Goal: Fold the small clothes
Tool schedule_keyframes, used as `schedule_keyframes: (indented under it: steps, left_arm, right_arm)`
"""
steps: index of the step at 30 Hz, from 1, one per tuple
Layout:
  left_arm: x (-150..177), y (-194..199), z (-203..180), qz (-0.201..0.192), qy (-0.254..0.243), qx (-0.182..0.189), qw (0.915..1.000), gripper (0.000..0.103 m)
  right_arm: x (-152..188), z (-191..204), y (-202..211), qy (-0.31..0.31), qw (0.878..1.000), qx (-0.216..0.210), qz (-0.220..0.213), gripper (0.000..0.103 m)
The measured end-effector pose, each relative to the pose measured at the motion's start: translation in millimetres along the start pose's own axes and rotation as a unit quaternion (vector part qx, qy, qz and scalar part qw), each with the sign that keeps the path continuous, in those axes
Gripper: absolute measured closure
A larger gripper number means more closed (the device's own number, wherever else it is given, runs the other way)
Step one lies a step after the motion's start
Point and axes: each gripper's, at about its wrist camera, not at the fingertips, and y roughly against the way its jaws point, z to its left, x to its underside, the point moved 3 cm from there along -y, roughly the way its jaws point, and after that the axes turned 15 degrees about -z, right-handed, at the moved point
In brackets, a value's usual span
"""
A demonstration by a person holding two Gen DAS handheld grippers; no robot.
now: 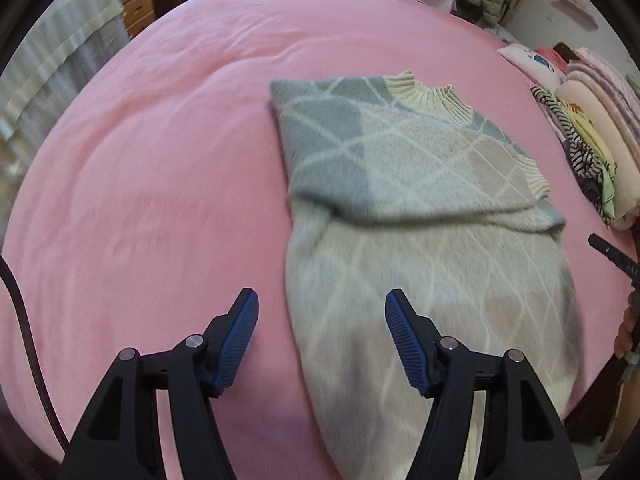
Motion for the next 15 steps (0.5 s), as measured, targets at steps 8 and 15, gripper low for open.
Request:
schedule_keyframes:
  steps: [8, 15]
  left_arm:
    - [84, 75, -3, -0.013, 0.028, -0.012, 0.9994, 0.038]
    - [115, 109, -18, -0.041, 0.034, -0.025, 0.9983, 0.038]
  right_arm:
    - [61, 27, 89, 0.06, 0.998, 0.018, -0.008, 0.084]
    - [105, 40, 146, 0.09, 0.995, 0.027, -0.031, 0.074]
